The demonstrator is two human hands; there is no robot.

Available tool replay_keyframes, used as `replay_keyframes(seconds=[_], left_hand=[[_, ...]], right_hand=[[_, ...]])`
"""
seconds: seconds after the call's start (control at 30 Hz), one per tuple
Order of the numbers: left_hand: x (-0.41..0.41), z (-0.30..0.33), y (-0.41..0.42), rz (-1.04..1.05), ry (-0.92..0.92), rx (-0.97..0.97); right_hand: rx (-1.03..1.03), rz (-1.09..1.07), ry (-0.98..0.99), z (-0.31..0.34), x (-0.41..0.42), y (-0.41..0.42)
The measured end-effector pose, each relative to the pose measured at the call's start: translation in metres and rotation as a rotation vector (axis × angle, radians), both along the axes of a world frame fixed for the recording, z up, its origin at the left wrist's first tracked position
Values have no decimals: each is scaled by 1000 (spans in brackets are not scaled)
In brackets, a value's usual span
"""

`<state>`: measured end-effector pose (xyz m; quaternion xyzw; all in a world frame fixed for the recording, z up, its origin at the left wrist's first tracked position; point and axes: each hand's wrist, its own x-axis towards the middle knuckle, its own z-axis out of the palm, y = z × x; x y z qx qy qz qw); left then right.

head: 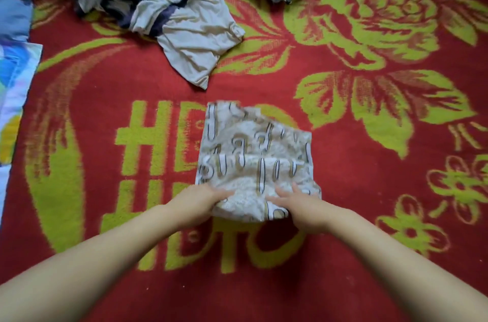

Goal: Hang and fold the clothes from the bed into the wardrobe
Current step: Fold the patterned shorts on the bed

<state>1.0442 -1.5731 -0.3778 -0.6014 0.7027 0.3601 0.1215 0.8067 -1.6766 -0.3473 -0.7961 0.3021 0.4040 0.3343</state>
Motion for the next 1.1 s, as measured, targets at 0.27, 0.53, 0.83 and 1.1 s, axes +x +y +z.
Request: replay_keyframes(seconds=[0.27, 0.53, 0.83, 1.1], left_hand=[[49, 33, -70, 549, 238, 190], [4, -18, -96, 496, -221, -465], [6, -97, -38, 438, -284, -363], [-19, -56, 8, 145, -110, -518]], right_hand=[[-31, -285, -217, 44, 19, -93], [-695, -228, -175, -38, 78, -62], [-696, -433, -168, -106, 12, -38], [-678, 6, -421, -63, -4, -10]])
